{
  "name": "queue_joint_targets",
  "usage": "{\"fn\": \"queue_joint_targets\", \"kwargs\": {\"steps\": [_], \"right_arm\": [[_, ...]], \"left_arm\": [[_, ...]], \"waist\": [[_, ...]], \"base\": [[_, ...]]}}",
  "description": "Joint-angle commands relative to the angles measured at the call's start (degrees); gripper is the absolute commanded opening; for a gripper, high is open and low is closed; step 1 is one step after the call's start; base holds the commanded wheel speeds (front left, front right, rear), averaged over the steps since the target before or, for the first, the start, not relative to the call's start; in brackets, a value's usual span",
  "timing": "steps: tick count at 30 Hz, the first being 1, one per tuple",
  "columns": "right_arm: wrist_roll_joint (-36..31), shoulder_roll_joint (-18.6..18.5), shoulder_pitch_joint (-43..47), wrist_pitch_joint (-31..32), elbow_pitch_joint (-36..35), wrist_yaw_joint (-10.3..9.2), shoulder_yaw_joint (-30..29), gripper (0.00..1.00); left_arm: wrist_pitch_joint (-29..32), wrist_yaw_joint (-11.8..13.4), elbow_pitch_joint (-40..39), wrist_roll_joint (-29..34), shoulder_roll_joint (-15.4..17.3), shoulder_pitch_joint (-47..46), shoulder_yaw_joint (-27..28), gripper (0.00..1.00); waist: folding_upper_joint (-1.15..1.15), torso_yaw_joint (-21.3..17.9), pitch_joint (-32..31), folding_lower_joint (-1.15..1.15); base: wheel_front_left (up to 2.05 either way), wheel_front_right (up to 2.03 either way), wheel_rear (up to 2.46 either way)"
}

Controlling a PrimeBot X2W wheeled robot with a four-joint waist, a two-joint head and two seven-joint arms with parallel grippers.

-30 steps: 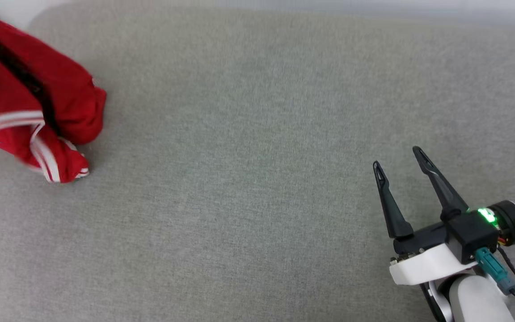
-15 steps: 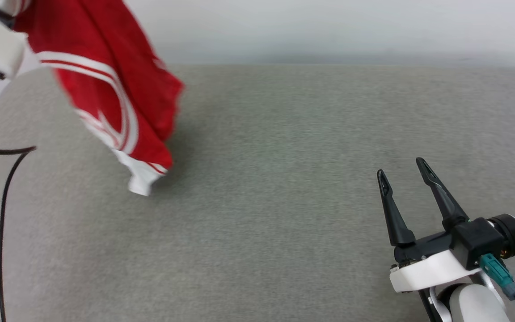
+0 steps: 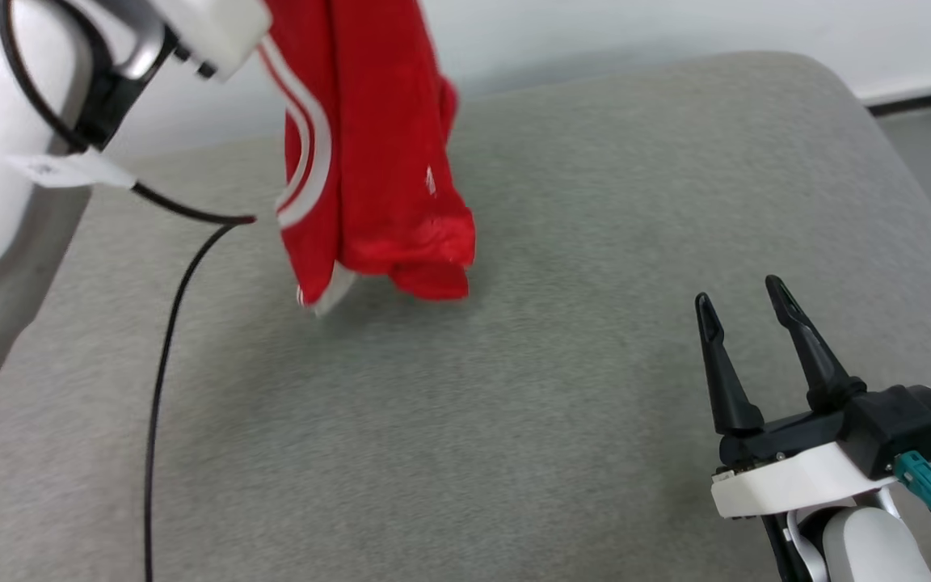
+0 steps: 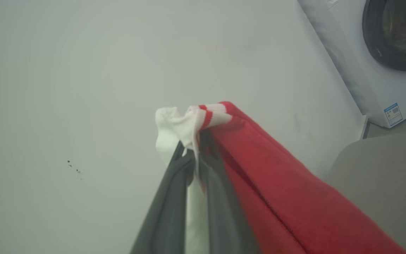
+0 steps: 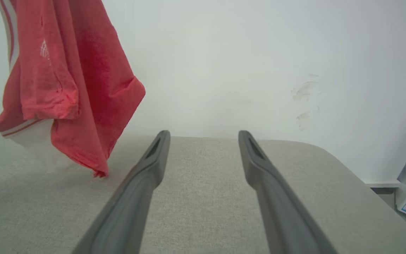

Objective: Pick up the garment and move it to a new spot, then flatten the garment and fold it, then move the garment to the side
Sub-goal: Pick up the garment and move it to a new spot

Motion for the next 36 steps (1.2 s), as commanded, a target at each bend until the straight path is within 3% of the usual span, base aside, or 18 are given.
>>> {"fn": "queue_joint_targets", "kwargs": {"steps": [1,7,11,21,30,31,32,33,36], "right_arm": [[0.53,0.15,-0.5,-0.13,-0.09,-0.04,-0.07,1.0],[0.77,0.16,-0.03,-0.12,-0.32,-0.04,-0.8,1.0],[-0.05,0.16,0.58,-0.13,-0.6,-0.04,-1.32,1.0],[-2.54,0.15,-0.01,-0.12,-0.07,-0.04,-1.52,1.0],[-4.02,0.14,0.66,-0.13,1.33,-0.04,-2.51,1.0],[-4.08,0.14,0.92,-0.13,1.59,-0.04,-2.57,1.0],[-4.14,0.13,1.13,-0.13,1.86,-0.04,-2.59,1.0],[-4.25,0.14,1.34,-0.13,2.06,-0.04,-2.56,1.0],[-4.46,0.14,1.69,-0.13,2.69,-0.04,-3.03,1.0]], "left_arm": [[-2.63,-0.03,2.36,0.78,-2.25,-2.88,-0.35,0.0],[-9.58,1.17,7.35,2.23,-6.41,-5.13,-1.04,0.0],[-12.88,1.29,9.68,1.72,-7.69,-0.81,-2.33,0.0],[-15.6,2.77,13.9,-0.9,-6.93,20.36,-6.34,0.0],[-15.96,3.11,17.74,-0.61,-6.91,33.42,-10.0,0.0],[-15.96,3.06,18.62,-0.71,-7.01,34.47,-10.39,0.26],[-15.92,3.04,19.45,-0.42,-7.09,35.28,-10.87,0.85],[-15.93,3.2,20.13,-0.04,-7.23,35.72,-11.29,1.0],[-15.93,3.35,22.96,-0.14,-7.75,37.57,-12.16,1.0]], "waist": [[0.0,-4.88,1.88,0.01],[0.0,-5.91,2.35,0.01],[0.0,-4.08,2.42,0.01],[0.0,4.24,1.89,0.01],[0.0,9.65,0.68,0.01],[0.0,10.05,0.43,0.01],[0.0,10.44,0.15,0.01],[0.0,10.78,-0.15,0.01],[0.0,11.86,-1.36,0.01]], "base": [[0.0,0.0,0.0],[0.0,0.0,0.0],[0.0,0.0,0.0],[0.0,0.0,0.0],[0.0,0.0,0.0],[0.0,0.0,0.0],[0.0,0.0,0.0],[0.0,0.0,0.0],[0.0,0.0,0.0]]}}
